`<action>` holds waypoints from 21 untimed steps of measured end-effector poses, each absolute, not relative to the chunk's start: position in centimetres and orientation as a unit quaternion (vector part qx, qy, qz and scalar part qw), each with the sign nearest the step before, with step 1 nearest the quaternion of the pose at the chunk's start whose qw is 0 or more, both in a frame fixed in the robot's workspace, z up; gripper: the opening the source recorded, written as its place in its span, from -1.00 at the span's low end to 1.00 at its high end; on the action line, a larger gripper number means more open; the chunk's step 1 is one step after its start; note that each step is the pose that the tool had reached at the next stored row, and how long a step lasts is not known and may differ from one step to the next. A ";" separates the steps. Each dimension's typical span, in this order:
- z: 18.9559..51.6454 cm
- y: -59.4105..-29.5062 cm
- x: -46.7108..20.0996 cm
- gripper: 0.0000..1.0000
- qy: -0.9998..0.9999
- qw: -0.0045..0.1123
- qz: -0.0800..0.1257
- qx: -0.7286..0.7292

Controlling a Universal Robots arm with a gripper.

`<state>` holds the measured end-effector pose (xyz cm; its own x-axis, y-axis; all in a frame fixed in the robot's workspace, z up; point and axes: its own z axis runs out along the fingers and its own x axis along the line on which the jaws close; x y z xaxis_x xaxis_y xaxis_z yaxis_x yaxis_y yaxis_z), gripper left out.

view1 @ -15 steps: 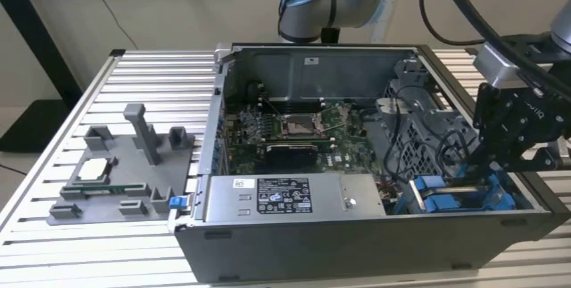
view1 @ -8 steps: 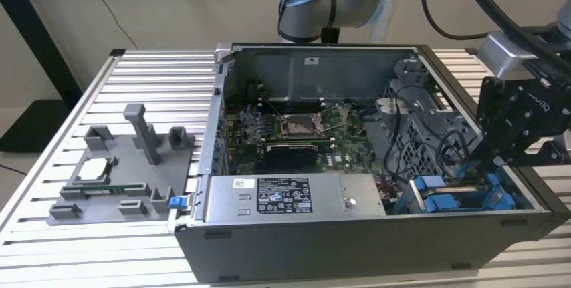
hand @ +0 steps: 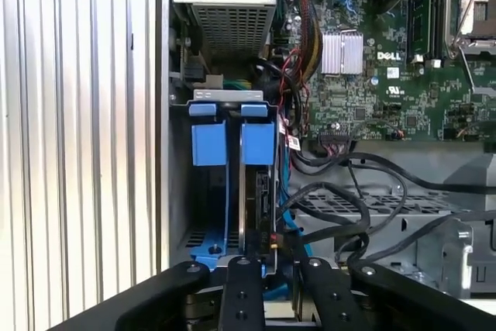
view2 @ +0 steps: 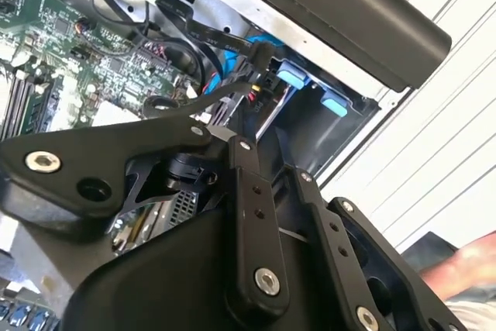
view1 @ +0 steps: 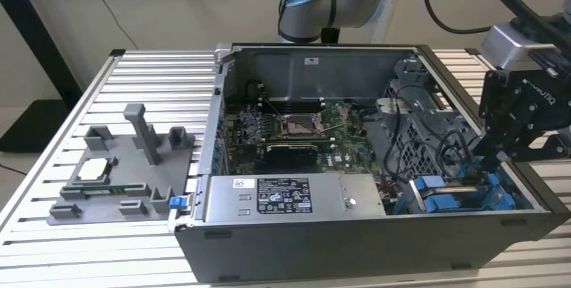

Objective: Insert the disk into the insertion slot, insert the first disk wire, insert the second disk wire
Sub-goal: 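Insert the first disk wire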

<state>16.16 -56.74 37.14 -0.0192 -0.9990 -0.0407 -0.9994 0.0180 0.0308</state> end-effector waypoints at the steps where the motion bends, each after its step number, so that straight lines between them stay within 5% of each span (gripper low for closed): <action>1: 37.3 -56.7 16.2 1.00 0.713 0.004 0.026 -0.700; 21: 37.3 -55.9 20.2 1.00 0.713 0.009 0.033 -0.700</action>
